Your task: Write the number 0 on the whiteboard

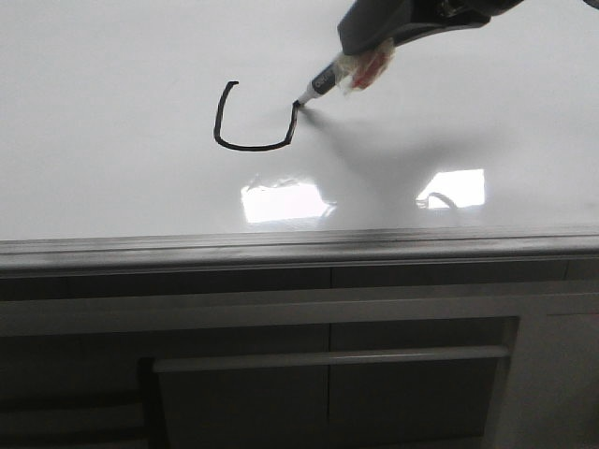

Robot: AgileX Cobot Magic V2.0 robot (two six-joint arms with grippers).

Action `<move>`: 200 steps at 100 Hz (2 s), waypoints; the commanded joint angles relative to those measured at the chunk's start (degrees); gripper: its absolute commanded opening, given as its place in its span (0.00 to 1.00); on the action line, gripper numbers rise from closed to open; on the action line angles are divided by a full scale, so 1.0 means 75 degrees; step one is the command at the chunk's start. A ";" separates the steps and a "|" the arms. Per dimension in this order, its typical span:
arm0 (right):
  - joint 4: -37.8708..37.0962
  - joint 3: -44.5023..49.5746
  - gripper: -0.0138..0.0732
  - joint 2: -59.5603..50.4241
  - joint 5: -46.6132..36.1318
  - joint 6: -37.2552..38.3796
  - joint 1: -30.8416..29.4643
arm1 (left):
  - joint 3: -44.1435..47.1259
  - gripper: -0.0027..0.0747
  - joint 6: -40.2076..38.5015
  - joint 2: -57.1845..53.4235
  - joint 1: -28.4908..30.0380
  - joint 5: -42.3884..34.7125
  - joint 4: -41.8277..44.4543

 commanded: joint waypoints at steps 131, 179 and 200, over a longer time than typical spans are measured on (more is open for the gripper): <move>-0.0456 -0.1021 0.09 0.0657 -0.0001 -0.0078 0.0234 | -0.0162 0.01 -0.0084 0.0099 0.0012 -0.0583 0.0137; -0.0456 -0.1470 0.09 0.1078 0.0223 -0.0078 0.0524 | -0.0162 0.01 -0.0084 0.0099 0.0012 -0.0583 0.0137; -0.0456 -0.1470 0.09 0.1078 0.0366 -0.0078 0.0524 | -0.0162 0.01 -0.0084 0.0099 0.0012 -0.0583 0.0137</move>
